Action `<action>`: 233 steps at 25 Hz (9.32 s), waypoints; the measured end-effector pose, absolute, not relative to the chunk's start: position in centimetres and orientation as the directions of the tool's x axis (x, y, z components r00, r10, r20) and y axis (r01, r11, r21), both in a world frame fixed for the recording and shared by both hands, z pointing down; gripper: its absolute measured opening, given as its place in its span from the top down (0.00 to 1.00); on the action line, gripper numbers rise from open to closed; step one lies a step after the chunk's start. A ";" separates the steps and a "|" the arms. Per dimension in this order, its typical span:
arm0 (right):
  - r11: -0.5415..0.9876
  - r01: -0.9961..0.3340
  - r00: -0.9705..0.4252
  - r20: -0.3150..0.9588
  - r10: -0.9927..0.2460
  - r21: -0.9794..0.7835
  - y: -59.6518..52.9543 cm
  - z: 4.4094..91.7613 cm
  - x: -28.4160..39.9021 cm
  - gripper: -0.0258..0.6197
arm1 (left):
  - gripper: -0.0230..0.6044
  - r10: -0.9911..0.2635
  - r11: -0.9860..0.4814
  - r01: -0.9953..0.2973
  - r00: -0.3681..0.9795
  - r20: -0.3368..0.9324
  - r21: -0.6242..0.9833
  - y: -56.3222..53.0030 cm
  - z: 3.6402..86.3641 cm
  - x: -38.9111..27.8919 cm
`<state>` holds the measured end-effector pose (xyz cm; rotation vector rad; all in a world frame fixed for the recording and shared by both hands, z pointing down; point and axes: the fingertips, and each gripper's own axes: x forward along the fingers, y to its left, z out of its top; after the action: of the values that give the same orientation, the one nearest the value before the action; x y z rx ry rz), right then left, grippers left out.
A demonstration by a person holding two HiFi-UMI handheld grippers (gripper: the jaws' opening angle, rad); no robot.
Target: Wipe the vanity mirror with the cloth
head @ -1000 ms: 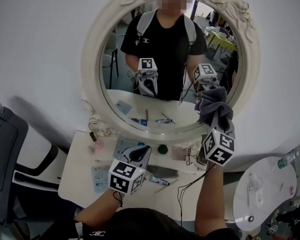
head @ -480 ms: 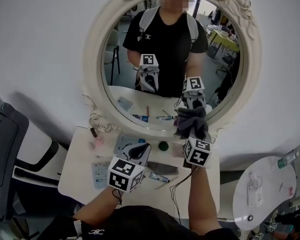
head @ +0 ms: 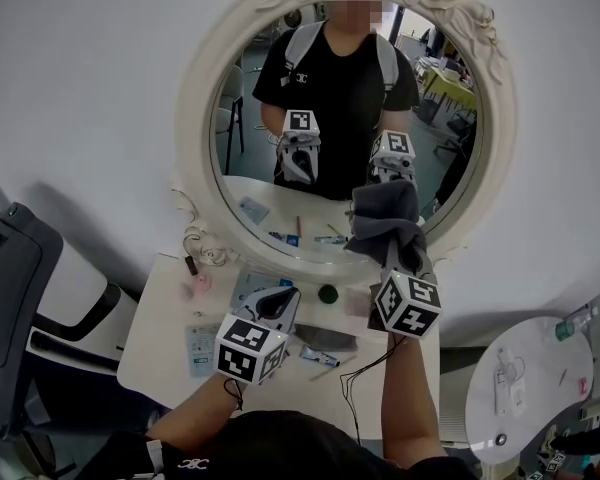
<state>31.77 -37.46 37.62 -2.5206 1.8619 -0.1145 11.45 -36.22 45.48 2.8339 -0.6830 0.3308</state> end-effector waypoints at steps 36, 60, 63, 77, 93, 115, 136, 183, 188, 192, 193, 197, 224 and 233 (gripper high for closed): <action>-0.340 -0.918 0.235 -0.411 -0.881 0.204 -39.4 11.3 30.5 0.90 | 0.97 -0.390 -0.881 -0.446 0.874 0.290 0.158 -35.4 47.0 11.6; -0.364 -0.914 0.324 -0.216 -0.921 0.180 -38.1 31.0 33.6 0.90 | 0.97 -0.351 -0.893 -0.420 0.875 0.332 0.163 -35.8 48.6 13.0; -0.366 -0.913 0.346 -0.130 -0.929 0.181 -38.0 35.0 34.2 0.90 | 0.97 -0.346 -0.896 -0.413 0.878 0.331 0.160 -35.6 48.6 13.2; -0.382 -0.910 0.401 0.107 -0.910 0.163 -37.9 43.6 35.5 0.90 | 0.96 -0.340 -0.906 -0.399 0.884 0.321 0.141 -34.2 47.9 13.2; -0.257 -0.957 0.261 0.016 -0.965 0.138 -37.6 36.6 29.3 0.90 | 0.97 -0.393 -0.881 -0.447 0.874 0.286 0.156 -34.1 47.0 10.2; -0.222 -0.955 0.155 -0.305 -0.940 0.198 -42.6 3.5 25.3 0.90 | 0.97 -0.399 -0.880 -0.444 0.883 0.248 0.167 -34.6 46.3 8.5; -0.189 -0.975 0.152 -0.280 -0.948 0.113 -42.0 17.0 26.7 0.90 | 0.97 -0.375 -0.882 -0.436 0.879 0.295 0.177 -35.4 48.1 8.7; -0.196 -0.980 0.188 0.229 -0.955 -0.011 -40.2 46.4 26.6 0.90 | 0.97 -0.389 -0.874 -0.452 0.870 0.301 0.176 -35.1 48.3 8.0; -0.117 -0.993 0.117 0.003 -0.993 -0.009 -39.7 34.7 23.6 0.90 | 0.97 -0.388 -0.875 -0.448 0.876 0.287 0.184 -35.3 48.2 7.2; -0.097 -0.995 0.090 -0.161 -0.983 0.032 -39.9 22.0 22.8 0.90 | 0.97 -0.372 -0.884 -0.430 0.885 0.281 0.182 -35.0 48.2 6.8; -0.101 -0.993 0.088 -0.198 -0.976 0.054 -40.0 18.8 22.5 0.89 | 0.97 -0.371 -0.885 -0.428 0.885 0.281 0.180 -35.0 48.1 6.6; -0.134 -0.979 0.084 -0.291 -0.953 0.157 -40.9 9.0 21.4 0.90 | 0.97 -0.368 -0.891 -0.422 0.887 0.278 0.167 -34.9 47.8 6.1; -0.167 -0.979 0.112 -0.370 -0.922 0.120 -45.8 11.0 19.1 0.90 | 0.97 -0.349 -0.901 -0.412 0.876 0.333 0.139 -36.8 49.7 1.5; -0.254 -0.957 0.213 -0.250 -0.944 0.143 -46.2 26.0 19.5 0.90 | 0.96 -0.359 -0.889 -0.429 0.872 0.333 0.164 -37.0 50.3 0.9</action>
<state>19.49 -46.18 25.95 -2.4135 1.8924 0.4459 0.87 -37.00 50.34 2.8114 -0.6005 0.4337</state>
